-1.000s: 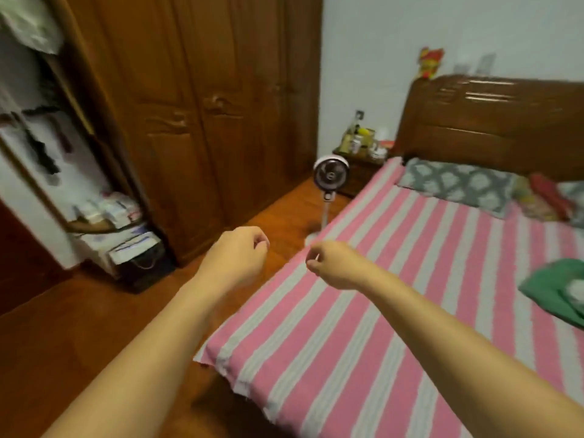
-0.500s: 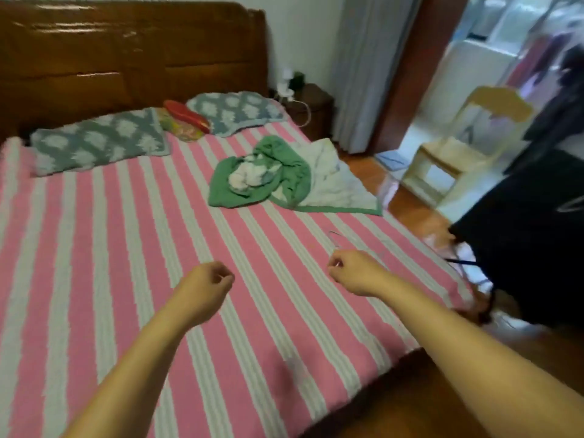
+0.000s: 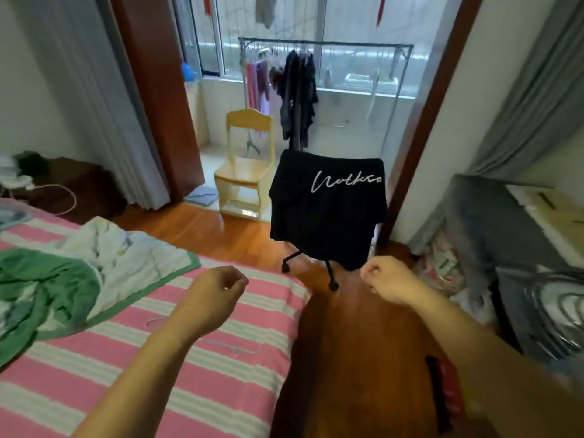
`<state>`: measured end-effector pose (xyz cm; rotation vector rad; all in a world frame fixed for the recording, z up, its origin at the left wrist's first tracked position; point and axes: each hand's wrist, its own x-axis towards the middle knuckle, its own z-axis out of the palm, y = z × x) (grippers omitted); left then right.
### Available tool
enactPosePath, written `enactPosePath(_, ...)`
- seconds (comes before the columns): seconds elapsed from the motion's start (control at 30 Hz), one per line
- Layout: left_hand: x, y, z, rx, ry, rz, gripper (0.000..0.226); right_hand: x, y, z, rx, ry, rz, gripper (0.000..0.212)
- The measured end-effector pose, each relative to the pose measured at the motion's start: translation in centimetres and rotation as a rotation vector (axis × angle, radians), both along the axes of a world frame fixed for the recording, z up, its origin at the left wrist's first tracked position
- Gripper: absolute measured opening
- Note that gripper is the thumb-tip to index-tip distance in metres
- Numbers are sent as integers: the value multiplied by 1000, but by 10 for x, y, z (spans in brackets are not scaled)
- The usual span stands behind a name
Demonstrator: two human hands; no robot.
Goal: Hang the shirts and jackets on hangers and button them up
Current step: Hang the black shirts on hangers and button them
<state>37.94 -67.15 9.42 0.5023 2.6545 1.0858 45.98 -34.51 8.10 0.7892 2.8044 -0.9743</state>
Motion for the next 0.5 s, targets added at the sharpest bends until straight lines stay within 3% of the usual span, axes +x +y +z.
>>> enactPosePath(0.27, -99, 205, 42, 173, 123, 56, 23, -65, 187, 30, -27, 95, -151, 21)
enactPosePath(0.5, -165, 292, 28, 92, 61, -28, 17, -147, 275, 45, -120, 198, -76, 17)
